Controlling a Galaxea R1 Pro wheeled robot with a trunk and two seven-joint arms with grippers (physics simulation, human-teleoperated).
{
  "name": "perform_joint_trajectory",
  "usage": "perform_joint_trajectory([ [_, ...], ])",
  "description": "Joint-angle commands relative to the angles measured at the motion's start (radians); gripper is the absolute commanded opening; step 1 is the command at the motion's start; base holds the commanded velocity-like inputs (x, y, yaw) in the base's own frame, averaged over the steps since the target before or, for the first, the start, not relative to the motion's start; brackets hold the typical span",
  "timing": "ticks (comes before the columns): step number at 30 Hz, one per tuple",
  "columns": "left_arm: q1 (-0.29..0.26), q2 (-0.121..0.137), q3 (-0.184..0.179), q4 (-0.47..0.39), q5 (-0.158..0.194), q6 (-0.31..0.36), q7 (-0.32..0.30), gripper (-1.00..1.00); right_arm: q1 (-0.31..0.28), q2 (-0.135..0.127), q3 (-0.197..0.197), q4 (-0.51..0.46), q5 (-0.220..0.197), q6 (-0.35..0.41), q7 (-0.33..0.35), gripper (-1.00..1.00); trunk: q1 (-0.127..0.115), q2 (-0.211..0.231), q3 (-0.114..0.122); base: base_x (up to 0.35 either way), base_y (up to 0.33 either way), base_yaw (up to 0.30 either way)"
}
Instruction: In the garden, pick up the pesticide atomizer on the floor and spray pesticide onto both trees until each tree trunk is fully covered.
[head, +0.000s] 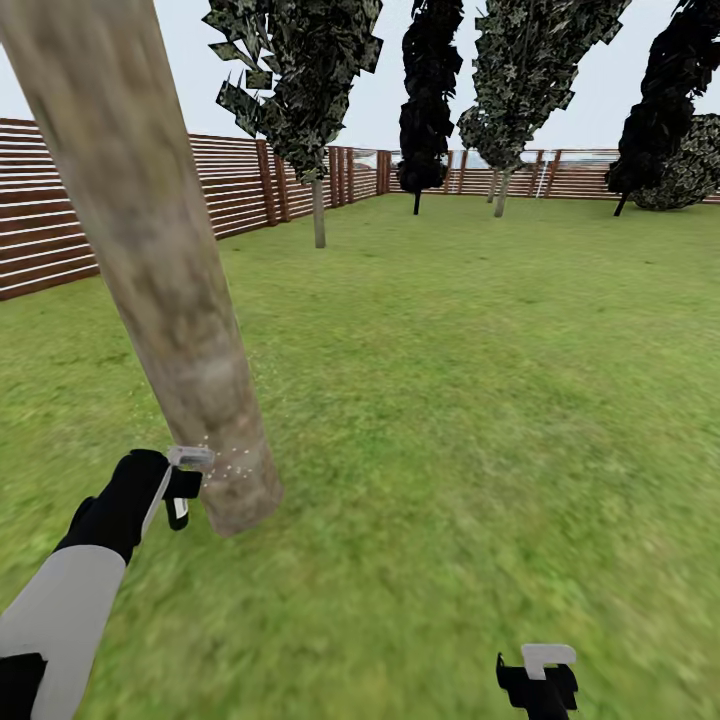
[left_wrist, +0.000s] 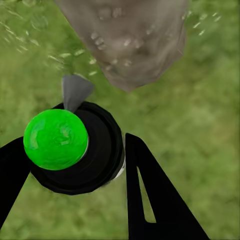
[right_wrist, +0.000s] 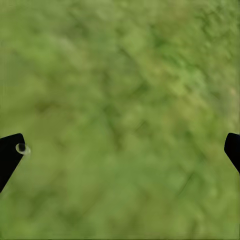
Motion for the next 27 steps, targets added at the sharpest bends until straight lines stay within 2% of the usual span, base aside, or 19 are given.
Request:
perform_joint_trajectory([
  [1, -0.001, 0.000, 0.003, -0.001, -0.012, 0.003, -0.010, -1.00, -0.001, 0.001, -0.007, 0.000, 0.011, -0.002, -0.004, 1.00, 0.000, 0.000, -0.001, 0.055, 0.020, 0.000],
  [4, -0.002, 0.004, 0.005, -0.003, -0.012, 0.004, -0.010, -1.00, -0.001, 0.001, -0.007, 0.000, 0.011, -0.002, -0.004, 1.00, 0.000, 0.000, -0.001, 0.015, -0.071, 0.000],
  [16, -0.005, 0.004, 0.006, -0.003, -0.013, 0.004, -0.010, -1.00, -0.001, 0.001, -0.006, 0.001, 0.011, -0.002, -0.004, 1.00, 0.000, 0.000, -0.001, -0.049, -0.264, 0.002],
  [21, -0.007, 0.002, 0.011, -0.003, -0.013, 0.003, -0.009, -1.00, -0.001, 0.001, -0.005, 0.002, 0.011, -0.002, -0.004, 1.00, 0.000, 0.000, -0.001, -0.035, -0.269, 0.216],
  [27, -0.007, -0.002, 0.014, -0.002, -0.012, 0.003, -0.007, -1.00, -0.001, 0.001, -0.005, 0.001, 0.011, -0.002, -0.004, 1.00, 0.000, 0.000, -0.001, 0.201, -0.205, 0.227],
])
